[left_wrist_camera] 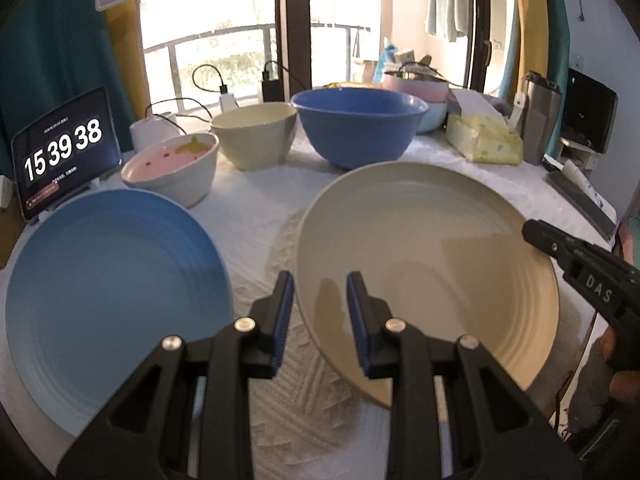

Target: Organize plates and bowls

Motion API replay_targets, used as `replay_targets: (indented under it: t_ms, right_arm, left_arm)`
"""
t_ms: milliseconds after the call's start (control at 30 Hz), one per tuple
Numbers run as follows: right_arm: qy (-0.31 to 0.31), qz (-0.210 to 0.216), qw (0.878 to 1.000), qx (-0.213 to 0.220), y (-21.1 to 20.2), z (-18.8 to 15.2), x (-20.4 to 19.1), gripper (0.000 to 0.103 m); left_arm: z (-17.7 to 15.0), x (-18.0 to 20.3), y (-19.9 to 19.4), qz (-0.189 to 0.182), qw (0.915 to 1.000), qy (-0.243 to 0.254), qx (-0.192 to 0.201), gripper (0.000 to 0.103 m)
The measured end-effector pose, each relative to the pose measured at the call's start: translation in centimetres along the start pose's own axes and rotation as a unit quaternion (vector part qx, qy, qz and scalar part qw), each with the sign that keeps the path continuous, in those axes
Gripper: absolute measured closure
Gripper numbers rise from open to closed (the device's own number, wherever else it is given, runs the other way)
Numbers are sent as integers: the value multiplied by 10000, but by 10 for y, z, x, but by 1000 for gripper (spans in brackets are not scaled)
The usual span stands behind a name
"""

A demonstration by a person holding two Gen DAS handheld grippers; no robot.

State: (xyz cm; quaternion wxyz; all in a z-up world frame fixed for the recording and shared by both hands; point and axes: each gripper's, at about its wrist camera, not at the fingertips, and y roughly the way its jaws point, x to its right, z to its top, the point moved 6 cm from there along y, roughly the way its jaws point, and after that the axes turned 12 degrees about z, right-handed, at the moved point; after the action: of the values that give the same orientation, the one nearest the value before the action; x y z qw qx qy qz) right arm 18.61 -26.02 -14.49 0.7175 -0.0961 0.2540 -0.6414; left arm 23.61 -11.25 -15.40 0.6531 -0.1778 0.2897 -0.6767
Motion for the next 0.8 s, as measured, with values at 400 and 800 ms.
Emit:
replay_targets:
  t_ms: [400,800]
  right_arm:
    - [36,-30,9999,-160,12,-6,0,90]
    - [-185,-70,9997,132,-10,16,-19,77]
  left_arm:
    - [3,-8,1,-43,9998,-164,-112,69]
    - [16,-37,-29,-61,9982,-524,278,61]
